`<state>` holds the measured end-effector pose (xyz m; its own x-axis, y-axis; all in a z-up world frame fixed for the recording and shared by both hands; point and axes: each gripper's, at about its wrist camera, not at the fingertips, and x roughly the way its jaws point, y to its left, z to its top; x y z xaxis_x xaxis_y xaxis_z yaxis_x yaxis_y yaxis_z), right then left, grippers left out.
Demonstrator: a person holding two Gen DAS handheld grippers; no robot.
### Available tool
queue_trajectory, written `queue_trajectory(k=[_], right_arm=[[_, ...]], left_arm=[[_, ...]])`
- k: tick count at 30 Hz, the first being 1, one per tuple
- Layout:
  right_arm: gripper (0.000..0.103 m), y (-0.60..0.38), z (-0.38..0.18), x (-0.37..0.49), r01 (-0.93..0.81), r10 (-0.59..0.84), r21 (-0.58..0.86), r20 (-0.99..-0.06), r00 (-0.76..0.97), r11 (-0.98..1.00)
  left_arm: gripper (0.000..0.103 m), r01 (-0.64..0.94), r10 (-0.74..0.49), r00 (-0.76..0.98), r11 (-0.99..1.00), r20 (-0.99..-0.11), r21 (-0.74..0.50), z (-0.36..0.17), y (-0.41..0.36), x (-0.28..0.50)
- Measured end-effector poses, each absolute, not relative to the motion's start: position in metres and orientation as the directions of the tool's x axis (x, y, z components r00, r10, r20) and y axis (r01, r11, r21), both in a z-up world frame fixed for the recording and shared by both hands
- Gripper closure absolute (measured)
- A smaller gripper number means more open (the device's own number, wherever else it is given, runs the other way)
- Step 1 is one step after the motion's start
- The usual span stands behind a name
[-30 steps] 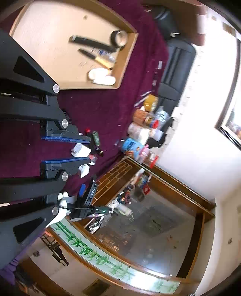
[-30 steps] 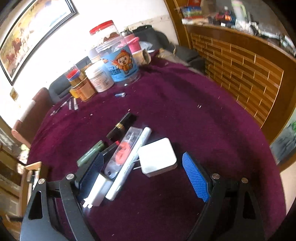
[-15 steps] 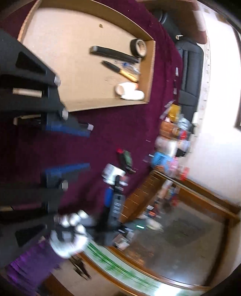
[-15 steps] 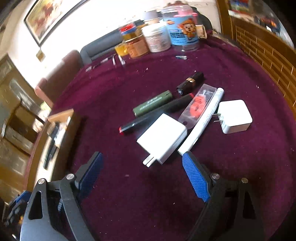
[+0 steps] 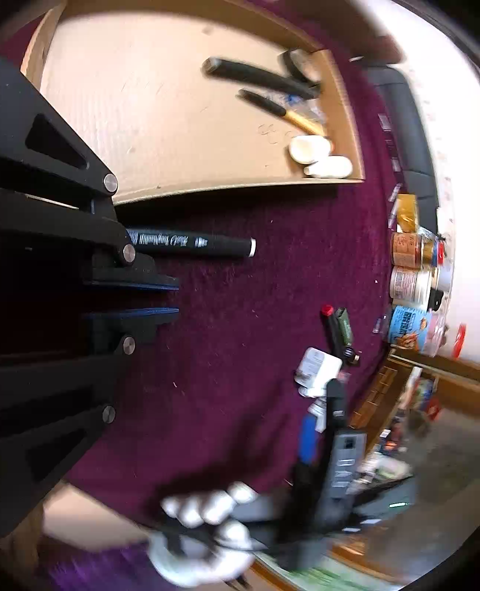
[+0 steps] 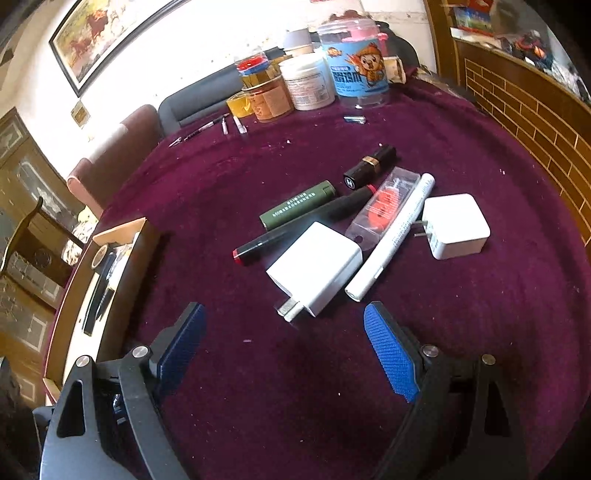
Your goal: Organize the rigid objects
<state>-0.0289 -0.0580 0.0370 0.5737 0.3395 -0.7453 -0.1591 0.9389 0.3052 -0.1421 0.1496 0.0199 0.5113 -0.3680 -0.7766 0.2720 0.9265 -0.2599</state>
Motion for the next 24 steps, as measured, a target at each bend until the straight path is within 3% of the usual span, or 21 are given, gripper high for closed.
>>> queue_trajectory(k=[2,4,10,17,21,23,24], right_arm=[[0.015,-0.061,0.036,-0.029,-0.150,0.343,0.316,-0.745,0.572,0.937],[0.015,-0.062,0.036,-0.029,-0.148,0.348,0.324,-0.740,0.575,0.934],[0.015,-0.060,0.043,-0.031,-0.153,0.349,0.323,-0.729,0.589,0.934],[0.015,-0.060,0.049,-0.036,-0.166,0.341,0.305,-0.719,0.605,0.938],[0.015,-0.051,0.047,-0.041,-0.216,0.461,0.414,-0.699,0.547,0.884],[0.014,-0.029,0.043,-0.050,-0.280,0.560,0.486,-0.685,0.467,0.828],[0.014,-0.018,0.039,-0.054,-0.297,0.582,0.501,-0.689,0.432,0.813]], left_arm=[[0.100,0.248,-0.415,0.489,0.909,-0.767,-0.334,0.020,0.162,-0.139],[0.102,0.242,-0.408,0.490,0.913,-0.771,-0.329,0.020,0.163,-0.138],[0.103,0.258,-0.272,0.543,0.954,-0.795,-0.150,0.019,0.141,-0.132],[0.103,0.267,-0.477,0.574,0.878,-0.666,-0.398,0.046,0.195,-0.141],[0.103,0.312,-0.606,0.562,0.786,-0.563,-0.534,0.058,0.216,-0.151],[0.097,0.319,-0.606,0.574,0.785,-0.550,-0.532,0.062,0.221,-0.157],[0.086,0.310,-0.593,0.587,0.793,-0.551,-0.524,0.062,0.223,-0.159]])
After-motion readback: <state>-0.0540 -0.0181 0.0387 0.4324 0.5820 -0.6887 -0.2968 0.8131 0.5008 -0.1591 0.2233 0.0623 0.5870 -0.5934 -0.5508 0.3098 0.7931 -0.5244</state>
